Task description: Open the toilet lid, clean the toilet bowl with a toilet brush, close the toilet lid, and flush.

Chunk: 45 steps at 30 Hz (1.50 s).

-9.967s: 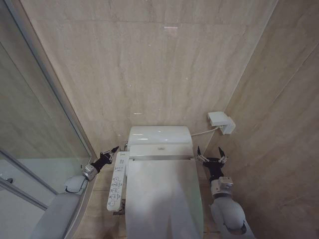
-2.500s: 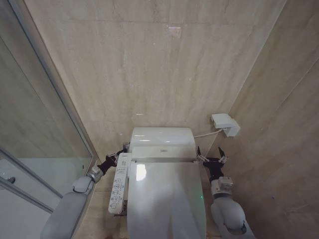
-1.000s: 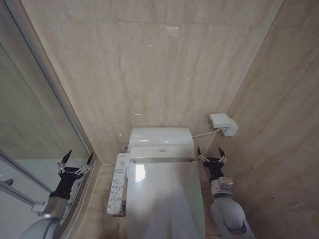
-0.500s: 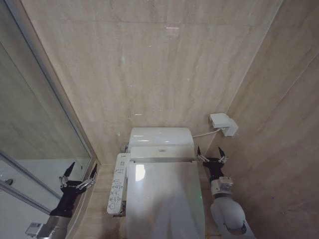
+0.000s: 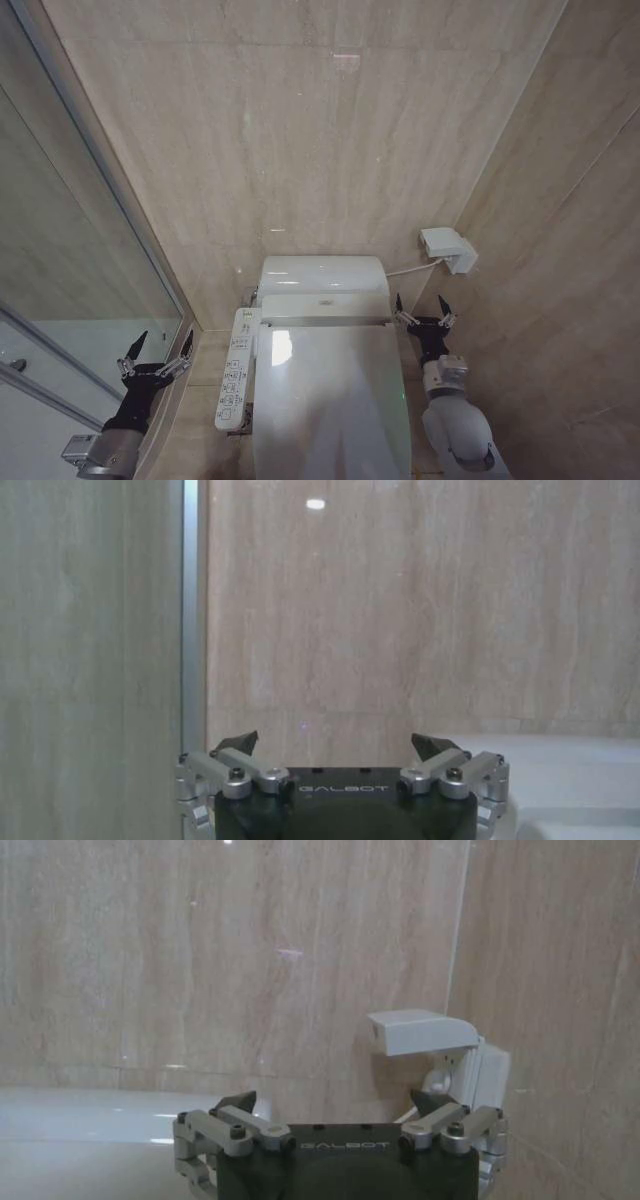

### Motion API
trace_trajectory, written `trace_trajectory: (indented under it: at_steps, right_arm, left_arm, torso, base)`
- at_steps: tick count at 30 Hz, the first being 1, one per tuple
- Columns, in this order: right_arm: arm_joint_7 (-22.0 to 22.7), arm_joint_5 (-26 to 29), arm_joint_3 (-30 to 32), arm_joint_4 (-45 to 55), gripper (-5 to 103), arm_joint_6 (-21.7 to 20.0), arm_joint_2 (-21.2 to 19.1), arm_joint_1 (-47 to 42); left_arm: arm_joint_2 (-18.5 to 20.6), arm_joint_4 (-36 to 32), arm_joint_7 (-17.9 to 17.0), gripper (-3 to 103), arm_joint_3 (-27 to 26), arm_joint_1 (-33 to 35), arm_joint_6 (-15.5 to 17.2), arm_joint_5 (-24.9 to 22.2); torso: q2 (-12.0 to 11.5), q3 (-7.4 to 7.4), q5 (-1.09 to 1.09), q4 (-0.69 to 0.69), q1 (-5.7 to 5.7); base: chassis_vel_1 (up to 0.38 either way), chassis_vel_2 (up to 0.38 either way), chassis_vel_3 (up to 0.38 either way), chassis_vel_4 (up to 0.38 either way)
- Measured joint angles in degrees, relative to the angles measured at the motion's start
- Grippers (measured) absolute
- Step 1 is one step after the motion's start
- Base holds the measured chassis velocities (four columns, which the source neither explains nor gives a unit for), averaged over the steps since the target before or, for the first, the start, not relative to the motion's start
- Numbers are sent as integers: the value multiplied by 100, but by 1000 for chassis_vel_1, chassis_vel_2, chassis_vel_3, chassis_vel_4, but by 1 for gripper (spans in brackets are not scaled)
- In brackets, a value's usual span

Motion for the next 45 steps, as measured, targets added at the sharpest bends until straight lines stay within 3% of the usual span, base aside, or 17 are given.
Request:
trace_trajectory:
  at_steps: [13, 45]
  right_arm:
    - [0, 0, 0, 0, 100, 0, 0, 0]
    - [0, 0, 0, 0, 100, 0, 0, 0]
  left_arm:
    - [33, 43, 132, 100, 196, -82, -172, 167]
    - [3, -69, 62, 100, 280, -140, -4, 381]
  torso:
    - [0, 0, 0, 0, 0]
    - [0, 0, 0, 0, 0]
  base:
    - [0, 0, 0, 0]
    - [0, 0, 0, 0]
